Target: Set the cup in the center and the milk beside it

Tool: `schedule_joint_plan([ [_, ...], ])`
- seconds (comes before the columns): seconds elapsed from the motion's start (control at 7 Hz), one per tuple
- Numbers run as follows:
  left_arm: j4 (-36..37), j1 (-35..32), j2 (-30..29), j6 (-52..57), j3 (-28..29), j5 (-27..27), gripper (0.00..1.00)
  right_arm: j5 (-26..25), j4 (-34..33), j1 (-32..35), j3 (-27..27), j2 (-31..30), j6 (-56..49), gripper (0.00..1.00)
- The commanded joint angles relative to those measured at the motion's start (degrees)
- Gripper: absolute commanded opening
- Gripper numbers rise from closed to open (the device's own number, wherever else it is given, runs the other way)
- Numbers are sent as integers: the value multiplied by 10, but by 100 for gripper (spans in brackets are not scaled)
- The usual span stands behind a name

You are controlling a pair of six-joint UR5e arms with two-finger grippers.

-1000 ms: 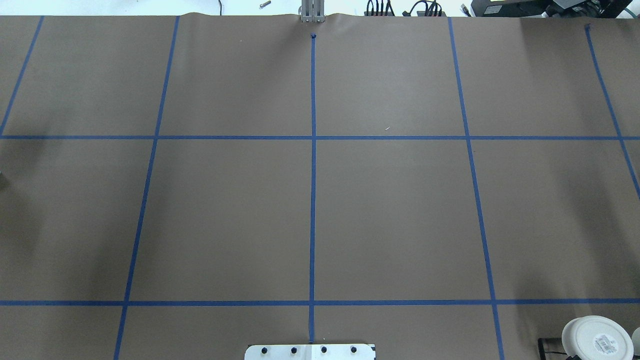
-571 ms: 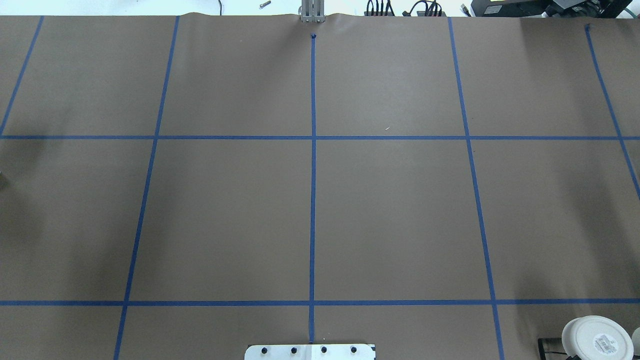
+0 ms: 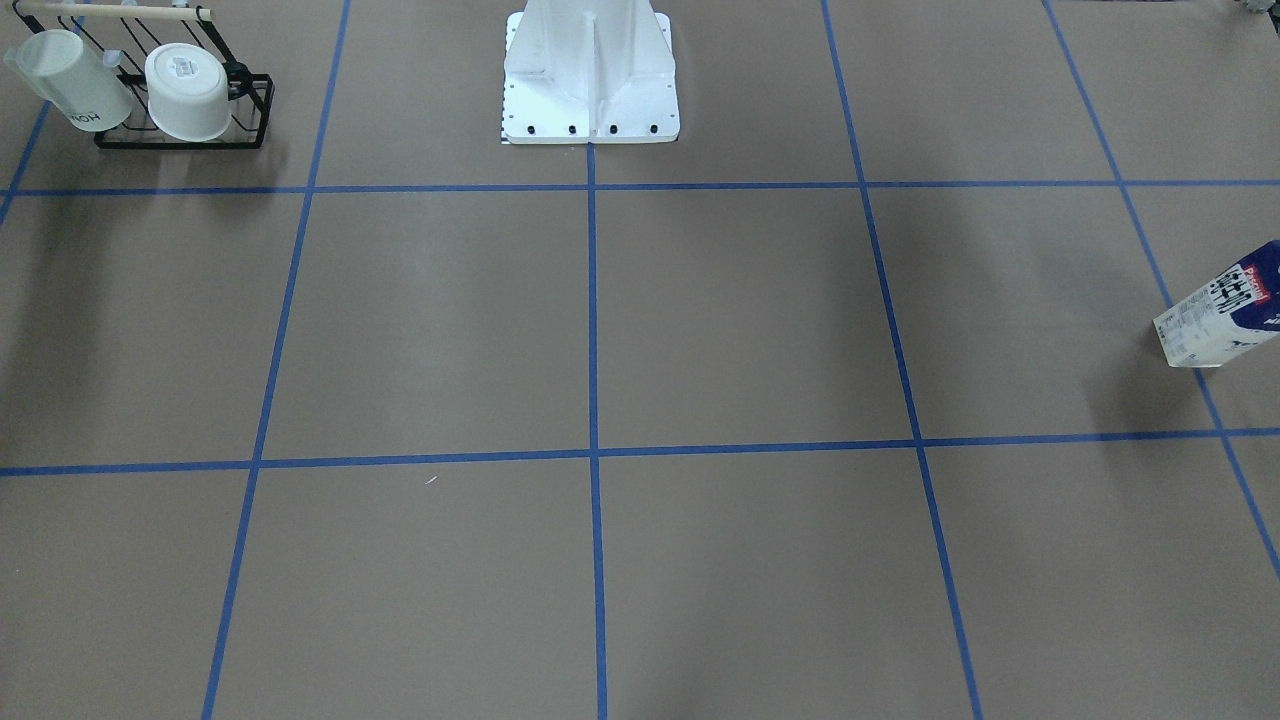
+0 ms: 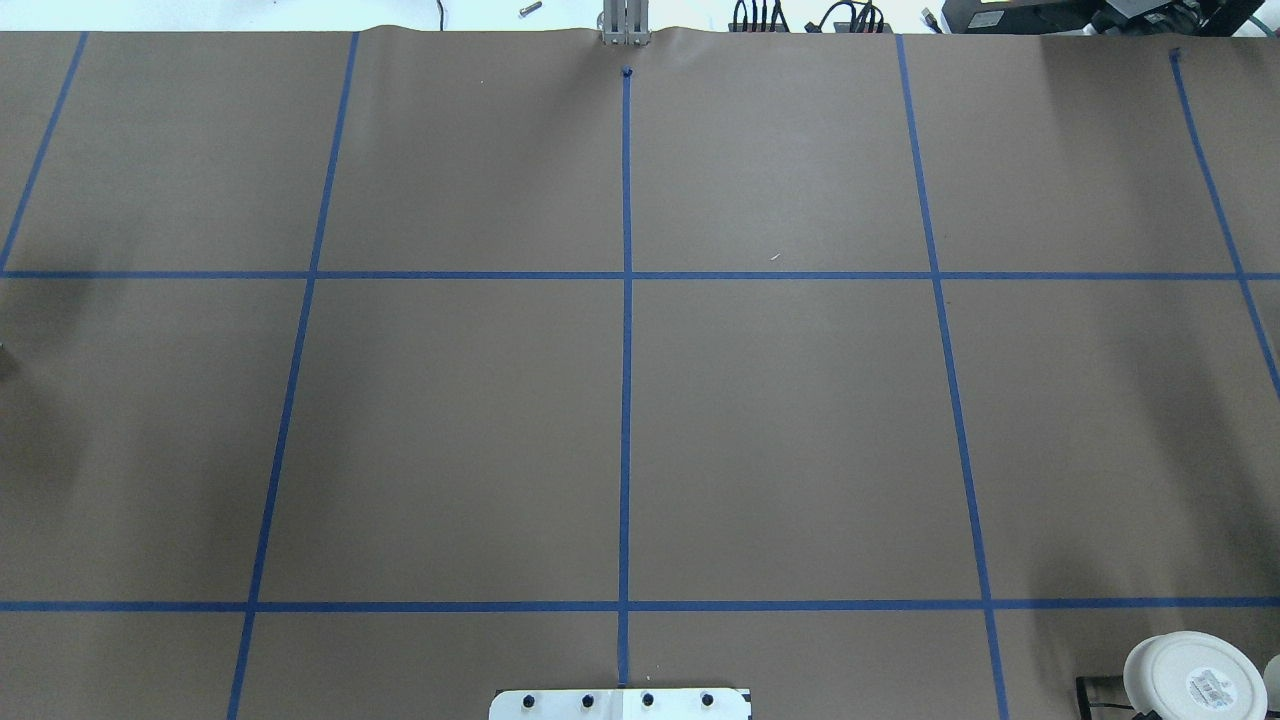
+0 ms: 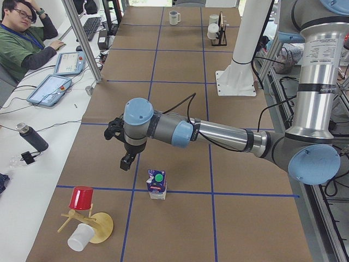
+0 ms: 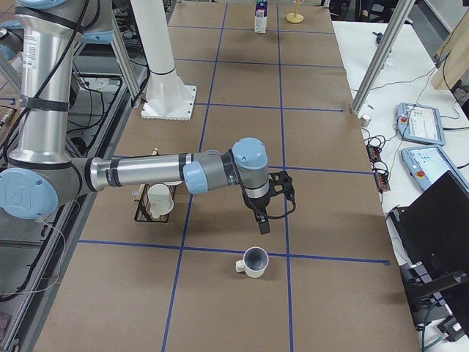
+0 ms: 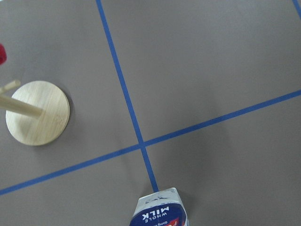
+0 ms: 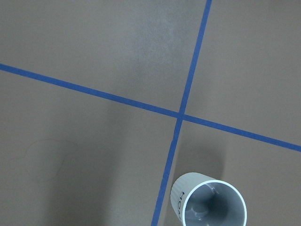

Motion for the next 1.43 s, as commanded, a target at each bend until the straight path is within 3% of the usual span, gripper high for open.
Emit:
schedule_joint_plan([
  [0.0,-19,0,-4,2,4,-1,98,12,29,0,-68,15,14,100],
  [0.43,-22,0,-4,2,4,-1,98,31,151,-33,-160,12,85,93],
  [0.71,-22,0,-4,2,3,-1,98,24,185,-69,-165,11,132,82],
  [0.86,-22,0,-4,2,3,-1,98,12,198,-73,-168,5,132,70],
  [1.14,-22,0,-3,2,4,-1,98,-25,211,-73,-170,-12,126,14],
  [1.29,-22,0,-3,2,4,-1,98,-35,210,-74,-170,-13,126,2],
])
